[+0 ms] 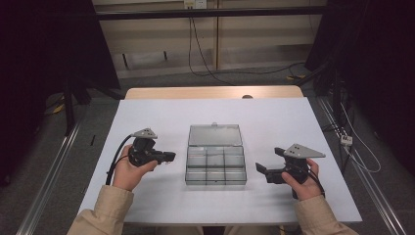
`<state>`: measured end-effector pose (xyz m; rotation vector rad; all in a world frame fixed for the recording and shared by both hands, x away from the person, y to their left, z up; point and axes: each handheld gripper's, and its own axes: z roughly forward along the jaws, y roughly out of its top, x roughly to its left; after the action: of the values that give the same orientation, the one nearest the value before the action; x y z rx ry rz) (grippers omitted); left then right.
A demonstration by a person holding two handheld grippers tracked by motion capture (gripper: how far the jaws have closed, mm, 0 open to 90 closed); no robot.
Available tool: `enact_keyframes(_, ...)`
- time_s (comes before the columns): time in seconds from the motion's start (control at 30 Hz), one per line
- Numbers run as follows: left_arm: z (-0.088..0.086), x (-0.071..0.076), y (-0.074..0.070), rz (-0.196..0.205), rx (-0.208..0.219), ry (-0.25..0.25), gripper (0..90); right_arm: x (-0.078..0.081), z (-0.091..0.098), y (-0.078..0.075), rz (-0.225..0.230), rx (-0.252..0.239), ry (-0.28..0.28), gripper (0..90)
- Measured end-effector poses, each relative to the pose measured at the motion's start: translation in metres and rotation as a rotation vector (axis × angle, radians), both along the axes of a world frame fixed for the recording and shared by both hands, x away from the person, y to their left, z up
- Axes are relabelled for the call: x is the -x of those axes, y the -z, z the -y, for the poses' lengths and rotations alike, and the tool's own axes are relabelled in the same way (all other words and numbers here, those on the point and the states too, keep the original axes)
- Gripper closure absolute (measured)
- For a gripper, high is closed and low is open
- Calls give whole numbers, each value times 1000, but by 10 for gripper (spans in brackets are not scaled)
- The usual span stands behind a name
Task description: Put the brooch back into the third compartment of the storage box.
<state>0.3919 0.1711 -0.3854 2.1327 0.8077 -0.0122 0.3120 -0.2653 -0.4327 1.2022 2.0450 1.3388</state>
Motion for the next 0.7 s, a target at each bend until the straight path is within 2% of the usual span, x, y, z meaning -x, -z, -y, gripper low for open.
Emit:
enact_keyframes(0.13,7,-2,-1,-1,6,-5,900,0,1,0,0,-3,4,51)
enact_keyframes(0.7,35,-12,-9,12,24,27,900,1,2,0,-1,-4,3,51)
